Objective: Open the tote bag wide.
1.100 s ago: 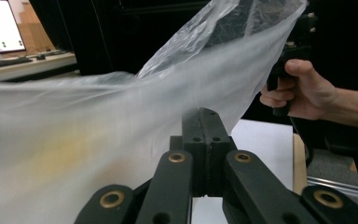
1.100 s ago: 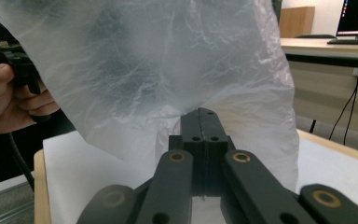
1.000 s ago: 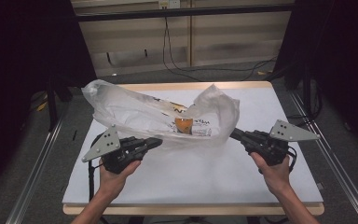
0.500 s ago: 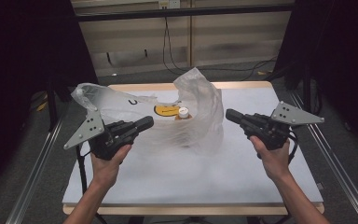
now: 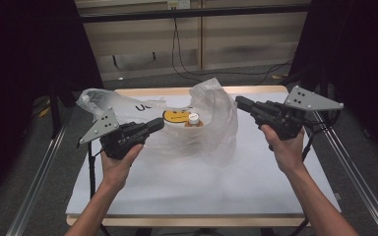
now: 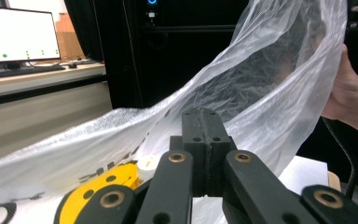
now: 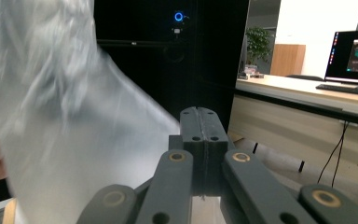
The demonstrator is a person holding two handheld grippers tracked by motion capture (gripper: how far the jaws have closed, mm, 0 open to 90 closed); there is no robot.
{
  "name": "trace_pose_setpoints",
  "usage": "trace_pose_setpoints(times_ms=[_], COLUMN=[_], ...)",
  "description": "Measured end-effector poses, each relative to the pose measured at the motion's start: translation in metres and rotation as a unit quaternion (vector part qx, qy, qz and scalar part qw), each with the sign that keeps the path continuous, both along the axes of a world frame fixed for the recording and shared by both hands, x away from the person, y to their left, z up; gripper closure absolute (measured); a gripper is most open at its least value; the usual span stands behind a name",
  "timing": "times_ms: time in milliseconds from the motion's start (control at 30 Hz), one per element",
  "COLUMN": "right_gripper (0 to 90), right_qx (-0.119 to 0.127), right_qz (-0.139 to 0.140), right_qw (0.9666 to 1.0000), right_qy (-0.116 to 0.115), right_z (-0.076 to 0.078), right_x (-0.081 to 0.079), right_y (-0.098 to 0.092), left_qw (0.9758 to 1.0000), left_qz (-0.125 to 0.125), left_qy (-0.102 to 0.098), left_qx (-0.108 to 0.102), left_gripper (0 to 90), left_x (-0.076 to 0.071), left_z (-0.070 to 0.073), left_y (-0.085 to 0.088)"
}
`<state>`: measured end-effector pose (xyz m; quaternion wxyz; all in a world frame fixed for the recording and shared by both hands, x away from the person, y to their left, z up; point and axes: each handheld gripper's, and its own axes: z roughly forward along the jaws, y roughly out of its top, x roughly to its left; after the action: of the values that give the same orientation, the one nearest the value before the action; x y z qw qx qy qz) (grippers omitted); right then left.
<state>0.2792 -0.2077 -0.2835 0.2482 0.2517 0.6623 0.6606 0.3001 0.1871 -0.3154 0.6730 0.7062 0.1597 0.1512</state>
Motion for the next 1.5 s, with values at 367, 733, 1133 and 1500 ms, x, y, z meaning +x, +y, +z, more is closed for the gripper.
trace_pose_setpoints(times_ms=[367,733,1133,1500], right_gripper=[90.0,90.0,90.0,90.0], right_qx=[0.002,-0.017,-0.082,-0.147], right_qz=[0.033,0.083,0.154,0.151], right_qw=[0.9994,0.9964,0.9836,0.971], right_qy=[-0.011,0.004,0.046,0.114], right_z=[0.021,0.009,-0.019,-0.074], right_x=[0.016,0.016,0.032,0.047], right_y=[0.024,0.049,0.095,0.099], left_qw=[0.999,0.9972,0.9955,0.9941], left_qz=[-0.017,-0.028,-0.013,0.012], left_qy=[0.018,0.052,0.071,0.082], left_qx=[0.036,0.045,0.062,0.07], left_gripper=[90.0,90.0,90.0,90.0], left_x=[-0.004,0.017,0.041,0.064], left_z=[-0.007,-0.036,-0.037,-0.044], left_y=[-0.021,-0.04,-0.035,-0.036])
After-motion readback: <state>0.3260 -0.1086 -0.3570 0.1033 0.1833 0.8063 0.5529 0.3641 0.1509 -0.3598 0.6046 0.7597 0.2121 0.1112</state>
